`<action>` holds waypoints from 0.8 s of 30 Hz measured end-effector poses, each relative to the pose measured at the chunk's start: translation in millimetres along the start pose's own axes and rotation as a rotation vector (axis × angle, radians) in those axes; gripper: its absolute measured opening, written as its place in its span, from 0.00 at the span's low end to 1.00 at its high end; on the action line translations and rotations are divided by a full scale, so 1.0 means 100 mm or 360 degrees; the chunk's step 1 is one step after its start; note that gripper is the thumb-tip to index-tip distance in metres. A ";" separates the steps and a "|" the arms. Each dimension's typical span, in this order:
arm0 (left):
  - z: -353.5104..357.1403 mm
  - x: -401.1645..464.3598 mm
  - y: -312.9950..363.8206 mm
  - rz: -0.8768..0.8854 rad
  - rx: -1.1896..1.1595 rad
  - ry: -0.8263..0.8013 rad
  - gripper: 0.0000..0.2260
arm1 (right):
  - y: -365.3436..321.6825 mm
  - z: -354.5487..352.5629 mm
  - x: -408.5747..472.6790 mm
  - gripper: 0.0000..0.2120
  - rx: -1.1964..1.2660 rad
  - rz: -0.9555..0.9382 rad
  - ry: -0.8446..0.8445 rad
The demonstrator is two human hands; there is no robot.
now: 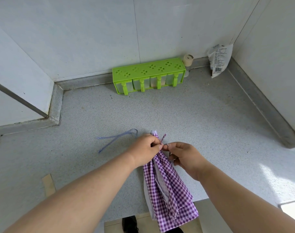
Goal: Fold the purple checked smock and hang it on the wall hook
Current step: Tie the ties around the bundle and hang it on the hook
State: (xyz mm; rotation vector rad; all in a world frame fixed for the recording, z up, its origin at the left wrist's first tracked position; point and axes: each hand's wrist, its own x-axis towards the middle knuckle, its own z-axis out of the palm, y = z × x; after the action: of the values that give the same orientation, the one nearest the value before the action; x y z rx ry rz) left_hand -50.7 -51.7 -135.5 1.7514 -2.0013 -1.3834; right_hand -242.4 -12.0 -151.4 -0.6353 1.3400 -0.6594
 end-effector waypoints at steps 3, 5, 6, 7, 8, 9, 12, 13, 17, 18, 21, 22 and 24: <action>-0.01 -0.01 -0.01 -0.0017 -0.0050 0.0013 0.05 | 0.02 0.03 0.02 0.09 0.0123 0.0050 0.0036; 0.00 -0.01 -0.03 -0.0018 -0.0078 0.0017 0.04 | 0.01 0.08 0.03 0.08 0.0269 0.0101 0.0083; 0.00 0.00 -0.03 -0.0026 -0.0107 0.0019 0.04 | 0.00 0.10 0.04 0.08 0.0325 0.0118 0.0109; 0.00 0.00 -0.04 -0.0036 -0.0142 0.0022 0.04 | -0.02 0.12 0.04 0.08 0.0372 0.0122 0.0123; 0.01 0.01 -0.05 -0.0045 -0.0171 0.0029 0.03 | -0.04 0.15 0.05 0.07 0.0405 0.0117 0.0130; 0.01 0.01 -0.05 -0.0051 -0.0185 0.0035 0.03 | -0.05 0.17 0.07 0.07 0.0406 0.0106 0.0143; 0.03 0.03 -0.07 -0.0064 -0.0220 0.0065 0.02 | -0.06 0.23 0.13 0.07 0.0233 0.0037 0.0246; 0.04 0.04 -0.07 -0.0068 -0.0242 0.0080 0.02 | -0.05 0.25 0.16 0.06 0.0182 0.0007 0.0281; 0.05 0.04 -0.07 -0.0096 -0.0253 0.0124 0.03 | -0.02 0.33 0.21 0.03 0.0086 -0.0089 0.0393; 0.05 0.05 -0.06 -0.0110 -0.0256 0.0129 0.03 | -0.01 0.34 0.21 0.04 0.0053 -0.0107 0.0405; 0.05 0.06 -0.06 -0.0135 -0.0300 0.0149 0.05 | 0.01 0.32 0.16 0.07 -0.0039 -0.0185 0.0326; 0.05 0.07 -0.06 -0.0129 -0.0292 0.0153 0.05 | 0.02 0.32 0.14 0.08 -0.0078 -0.0223 0.0279; 0.06 0.06 -0.05 -0.0107 -0.0222 0.0152 0.06 | 0.02 0.31 0.10 0.06 -0.0254 -0.0304 0.0247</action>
State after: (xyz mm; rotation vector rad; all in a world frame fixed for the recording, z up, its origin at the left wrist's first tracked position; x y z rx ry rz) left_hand -52.5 -53.4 -145.4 1.8018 -1.7681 -1.3944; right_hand -210.2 -17.0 -155.5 -0.8631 1.4983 -0.7730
